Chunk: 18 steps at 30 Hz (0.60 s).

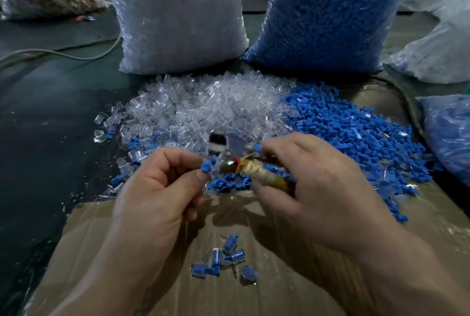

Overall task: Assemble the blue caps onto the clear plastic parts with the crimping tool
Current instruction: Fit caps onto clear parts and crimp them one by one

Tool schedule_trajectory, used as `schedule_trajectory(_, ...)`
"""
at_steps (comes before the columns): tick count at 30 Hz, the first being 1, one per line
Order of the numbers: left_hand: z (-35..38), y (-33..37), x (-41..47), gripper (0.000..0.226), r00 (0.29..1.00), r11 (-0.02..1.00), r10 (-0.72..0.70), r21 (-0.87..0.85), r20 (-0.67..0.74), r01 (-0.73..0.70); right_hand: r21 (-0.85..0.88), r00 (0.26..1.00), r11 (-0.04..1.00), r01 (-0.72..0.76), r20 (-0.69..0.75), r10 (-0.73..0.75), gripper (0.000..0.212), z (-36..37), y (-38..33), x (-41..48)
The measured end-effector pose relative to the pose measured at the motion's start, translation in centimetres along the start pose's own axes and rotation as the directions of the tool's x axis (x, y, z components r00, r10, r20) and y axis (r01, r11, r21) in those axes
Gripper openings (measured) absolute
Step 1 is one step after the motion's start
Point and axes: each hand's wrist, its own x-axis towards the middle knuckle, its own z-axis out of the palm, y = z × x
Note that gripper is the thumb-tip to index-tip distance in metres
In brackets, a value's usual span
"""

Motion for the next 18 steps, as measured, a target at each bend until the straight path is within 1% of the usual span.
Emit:
schedule_trajectory(4,0.16,0.17,0.06,0.015,0.999,0.998,0.053,-0.023,-0.010,-0.054,-0.013,0.997,1.000,0.016,0.077,-0.015,0.059,0.21,-0.42,-0.06)
schedule_trajectory(6,0.16,0.14,0.00,0.019,0.997,0.997,0.074,-0.021,-0.010,-0.074,-0.007,0.998,1.000,0.020,0.067,-0.019,0.058,0.21,-0.47,-0.11)
schedule_trajectory(10,0.12,-0.10,-0.06,0.018,0.993,0.993,0.119,-0.011,-0.023,-0.119,-0.019,0.999,0.999,0.029,0.041,-0.028,0.057,0.17,-0.41,-0.25)
schedule_trajectory(18,0.10,-0.18,-0.08,0.017,0.992,0.992,0.122,-0.026,-0.013,-0.122,-0.015,0.995,0.999,0.035,0.092,-0.033,0.062,0.09,-0.30,-0.42)
